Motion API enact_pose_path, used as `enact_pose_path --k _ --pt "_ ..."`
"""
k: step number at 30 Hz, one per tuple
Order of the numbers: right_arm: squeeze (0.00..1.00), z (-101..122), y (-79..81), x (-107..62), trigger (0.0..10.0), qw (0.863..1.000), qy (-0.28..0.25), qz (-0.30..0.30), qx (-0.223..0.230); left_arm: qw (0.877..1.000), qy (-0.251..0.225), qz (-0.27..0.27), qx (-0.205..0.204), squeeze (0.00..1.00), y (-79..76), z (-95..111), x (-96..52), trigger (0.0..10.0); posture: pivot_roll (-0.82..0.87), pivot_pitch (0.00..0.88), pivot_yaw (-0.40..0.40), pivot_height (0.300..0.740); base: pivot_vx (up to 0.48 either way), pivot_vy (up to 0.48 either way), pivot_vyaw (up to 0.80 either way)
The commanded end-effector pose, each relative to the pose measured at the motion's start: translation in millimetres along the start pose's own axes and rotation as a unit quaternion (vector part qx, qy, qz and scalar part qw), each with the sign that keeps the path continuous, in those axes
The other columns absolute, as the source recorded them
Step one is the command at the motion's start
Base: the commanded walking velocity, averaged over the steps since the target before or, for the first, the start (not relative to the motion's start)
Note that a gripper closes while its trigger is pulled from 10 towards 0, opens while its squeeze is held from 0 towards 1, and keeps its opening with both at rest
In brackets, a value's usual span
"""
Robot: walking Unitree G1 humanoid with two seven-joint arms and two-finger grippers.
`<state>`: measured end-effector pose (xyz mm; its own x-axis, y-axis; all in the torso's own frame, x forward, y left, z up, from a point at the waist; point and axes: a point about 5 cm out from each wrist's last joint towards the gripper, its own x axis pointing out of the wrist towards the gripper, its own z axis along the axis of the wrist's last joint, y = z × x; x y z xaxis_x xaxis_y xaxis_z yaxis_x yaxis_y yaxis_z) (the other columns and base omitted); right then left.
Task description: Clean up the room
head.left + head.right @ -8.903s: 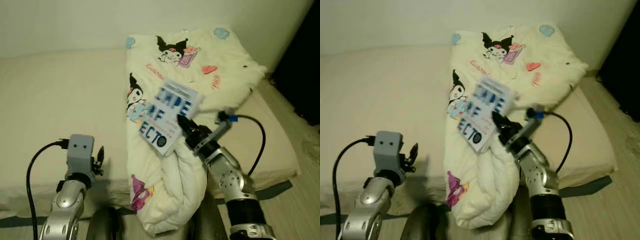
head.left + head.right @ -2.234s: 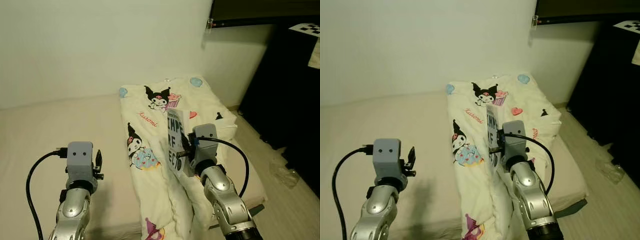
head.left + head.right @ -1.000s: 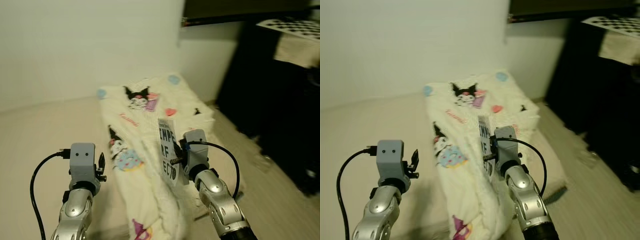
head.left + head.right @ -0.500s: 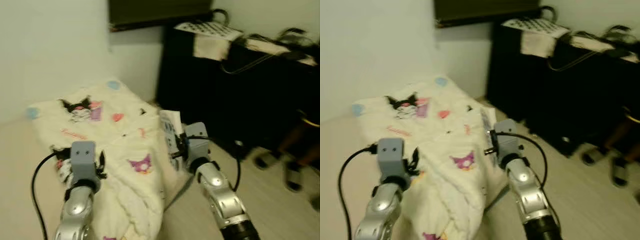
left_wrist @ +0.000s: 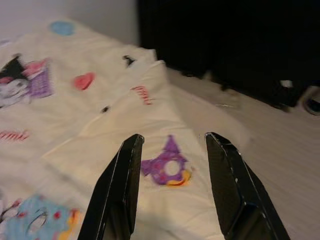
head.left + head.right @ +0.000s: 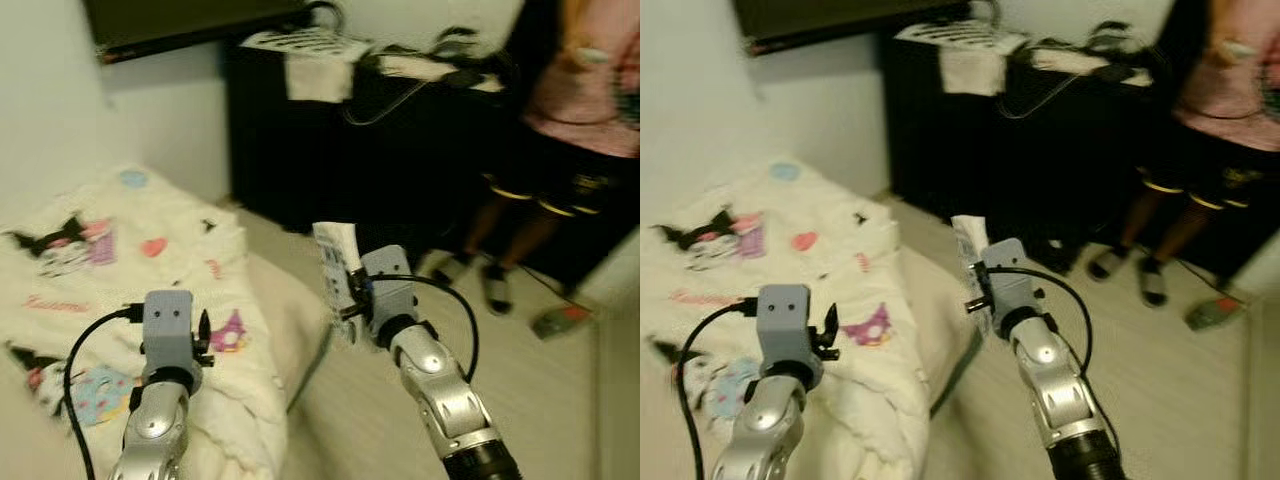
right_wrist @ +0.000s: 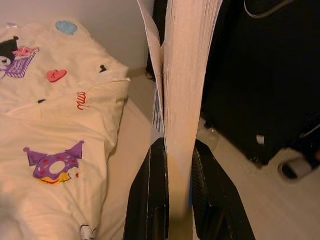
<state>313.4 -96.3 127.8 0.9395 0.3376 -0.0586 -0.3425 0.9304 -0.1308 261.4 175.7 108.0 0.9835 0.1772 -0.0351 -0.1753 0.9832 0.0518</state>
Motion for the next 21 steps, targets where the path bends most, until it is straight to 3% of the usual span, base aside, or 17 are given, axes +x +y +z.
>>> enact_pose_path --k 1,5,14,21 --pt "0.0 7 -3.3 0.4 10.0 1.0 -0.015 -0.01 0.004 1.0 0.007 -0.006 -0.002 0.0 -2.0 -3 -0.5 10.0 -0.06 0.103 -0.05 0.74 0.0 0.0 -0.8" --pt "0.0 2 -7.0 -3.2 10.0 1.0 -0.005 -0.02 0.023 1.0 0.012 -0.017 0.007 0.0 -4.6 -2 0.5 10.0 -0.05 0.099 -0.036 0.74 0.0 0.0 -0.8" --pt "0.0 -5 -10.3 -8.7 10.0 0.999 -0.001 -0.045 0.019 0.999 -0.002 -0.042 0.027 0.0 -3.7 1 0.3 10.0 -0.05 0.109 -0.001 0.74 0.0 0.0 -0.8" --pt "0.0 -14 -12.4 -13.4 10.0 0.997 0.009 -0.067 0.028 0.999 0.0 -0.03 0.012 0.0 1.6 0 -1.2 10.0 -0.05 0.115 0.016 0.74 0.0 0.0 -0.8"
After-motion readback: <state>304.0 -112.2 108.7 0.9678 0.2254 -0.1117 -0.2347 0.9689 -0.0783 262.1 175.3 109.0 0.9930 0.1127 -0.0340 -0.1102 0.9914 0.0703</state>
